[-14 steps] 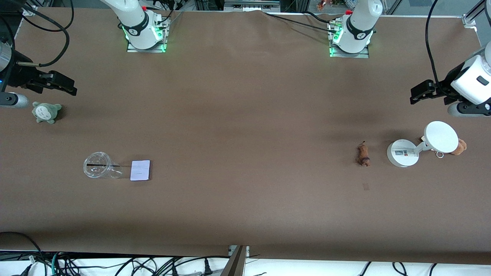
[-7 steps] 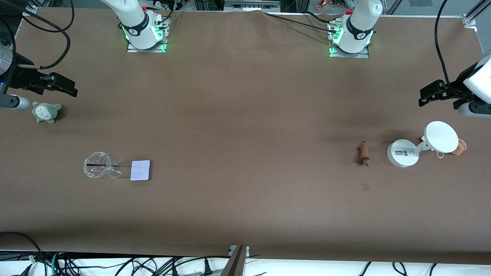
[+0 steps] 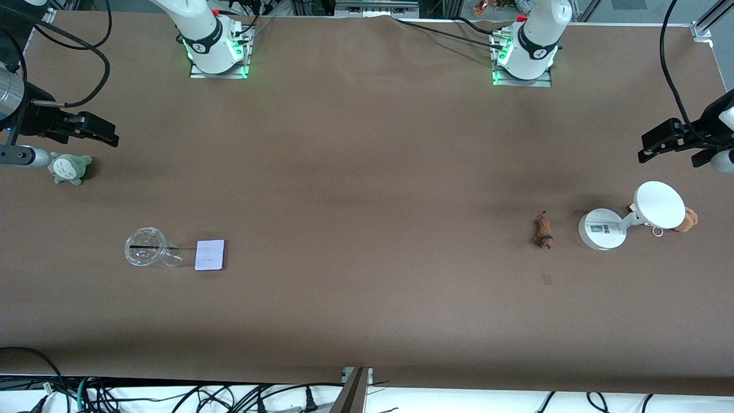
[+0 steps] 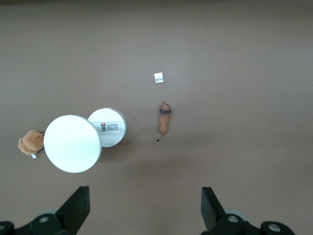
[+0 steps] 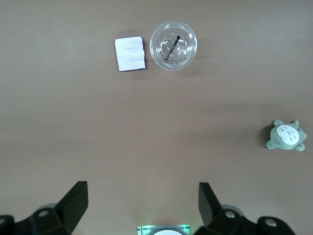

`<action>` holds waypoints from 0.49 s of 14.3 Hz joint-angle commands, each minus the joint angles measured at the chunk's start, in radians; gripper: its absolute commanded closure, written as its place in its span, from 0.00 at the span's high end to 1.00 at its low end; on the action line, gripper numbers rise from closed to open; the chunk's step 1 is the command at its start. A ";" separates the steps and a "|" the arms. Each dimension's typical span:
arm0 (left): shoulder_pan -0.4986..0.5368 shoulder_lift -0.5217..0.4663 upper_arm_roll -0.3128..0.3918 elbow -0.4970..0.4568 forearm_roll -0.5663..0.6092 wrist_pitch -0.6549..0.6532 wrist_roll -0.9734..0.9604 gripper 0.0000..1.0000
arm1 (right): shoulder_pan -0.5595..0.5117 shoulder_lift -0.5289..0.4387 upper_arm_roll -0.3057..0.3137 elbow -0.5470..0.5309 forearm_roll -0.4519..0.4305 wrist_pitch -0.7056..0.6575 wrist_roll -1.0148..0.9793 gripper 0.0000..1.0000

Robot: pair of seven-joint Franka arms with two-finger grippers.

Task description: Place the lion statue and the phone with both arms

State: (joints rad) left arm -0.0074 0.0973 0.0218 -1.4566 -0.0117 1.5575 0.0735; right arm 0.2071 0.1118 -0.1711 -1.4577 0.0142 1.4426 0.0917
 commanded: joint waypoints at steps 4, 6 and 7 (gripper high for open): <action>0.001 0.013 0.004 0.028 -0.010 -0.016 -0.003 1.00 | -0.011 -0.004 0.012 0.004 -0.003 -0.005 -0.012 1.00; 0.003 0.015 0.004 0.028 -0.007 -0.014 -0.001 1.00 | -0.011 -0.004 0.012 0.004 -0.005 -0.005 -0.013 1.00; 0.006 0.016 0.004 0.028 -0.007 -0.010 0.000 1.00 | -0.009 -0.004 0.013 0.004 -0.005 -0.005 -0.015 1.00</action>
State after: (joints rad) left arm -0.0062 0.0994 0.0243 -1.4556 -0.0117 1.5572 0.0732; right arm 0.2071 0.1118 -0.1707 -1.4577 0.0142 1.4427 0.0917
